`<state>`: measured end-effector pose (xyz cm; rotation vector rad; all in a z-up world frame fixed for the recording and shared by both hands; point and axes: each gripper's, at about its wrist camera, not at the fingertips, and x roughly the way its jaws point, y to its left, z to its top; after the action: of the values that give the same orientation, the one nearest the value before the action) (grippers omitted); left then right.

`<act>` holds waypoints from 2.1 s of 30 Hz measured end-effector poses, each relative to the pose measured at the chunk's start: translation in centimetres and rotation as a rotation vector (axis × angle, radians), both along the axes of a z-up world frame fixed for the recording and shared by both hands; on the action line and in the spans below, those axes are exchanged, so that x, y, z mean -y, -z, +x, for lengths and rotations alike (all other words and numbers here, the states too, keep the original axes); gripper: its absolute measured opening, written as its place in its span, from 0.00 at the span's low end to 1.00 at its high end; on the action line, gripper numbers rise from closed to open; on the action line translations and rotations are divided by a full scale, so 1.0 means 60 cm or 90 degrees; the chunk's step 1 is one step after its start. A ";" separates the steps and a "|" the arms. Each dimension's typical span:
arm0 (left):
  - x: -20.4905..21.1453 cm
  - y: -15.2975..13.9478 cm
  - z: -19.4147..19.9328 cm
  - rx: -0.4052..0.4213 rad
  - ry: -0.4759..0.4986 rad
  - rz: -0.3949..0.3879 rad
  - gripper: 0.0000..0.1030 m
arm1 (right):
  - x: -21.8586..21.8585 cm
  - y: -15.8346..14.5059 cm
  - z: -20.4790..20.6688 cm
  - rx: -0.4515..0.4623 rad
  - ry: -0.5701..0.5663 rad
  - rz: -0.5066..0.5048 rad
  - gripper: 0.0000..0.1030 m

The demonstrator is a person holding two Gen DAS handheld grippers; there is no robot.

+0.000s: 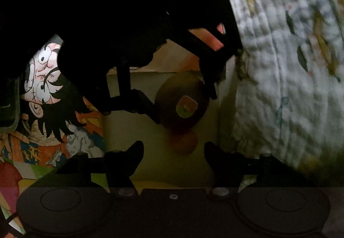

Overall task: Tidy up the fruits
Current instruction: 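Close the left tool on the kiwi while the right tool grasps the tangerine, then carry the kiwi over the tray with the left tool while the right tool carries the tangerine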

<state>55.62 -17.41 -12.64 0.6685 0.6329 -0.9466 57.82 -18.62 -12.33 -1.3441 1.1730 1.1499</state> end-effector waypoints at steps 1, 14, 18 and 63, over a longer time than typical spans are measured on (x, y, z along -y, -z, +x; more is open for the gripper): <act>-0.005 0.001 0.003 -0.007 -0.004 -0.005 0.64 | 0.000 -0.001 0.004 -0.003 0.004 0.000 0.59; -0.036 0.018 0.029 -0.023 -0.026 -0.023 0.64 | -0.007 0.035 0.026 -0.019 0.006 -0.038 0.48; -0.027 0.028 0.035 -0.024 -0.029 -0.026 0.64 | -0.012 0.048 0.017 -0.024 -0.007 -0.045 0.48; -0.195 0.002 -0.099 -0.170 -0.200 -0.100 0.64 | -0.069 -0.047 -0.033 0.002 -0.050 0.051 0.35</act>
<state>49.70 -5.73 -12.77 0.2925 0.8628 -0.7866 55.85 -14.45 -9.54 -1.3401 1.0691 1.2372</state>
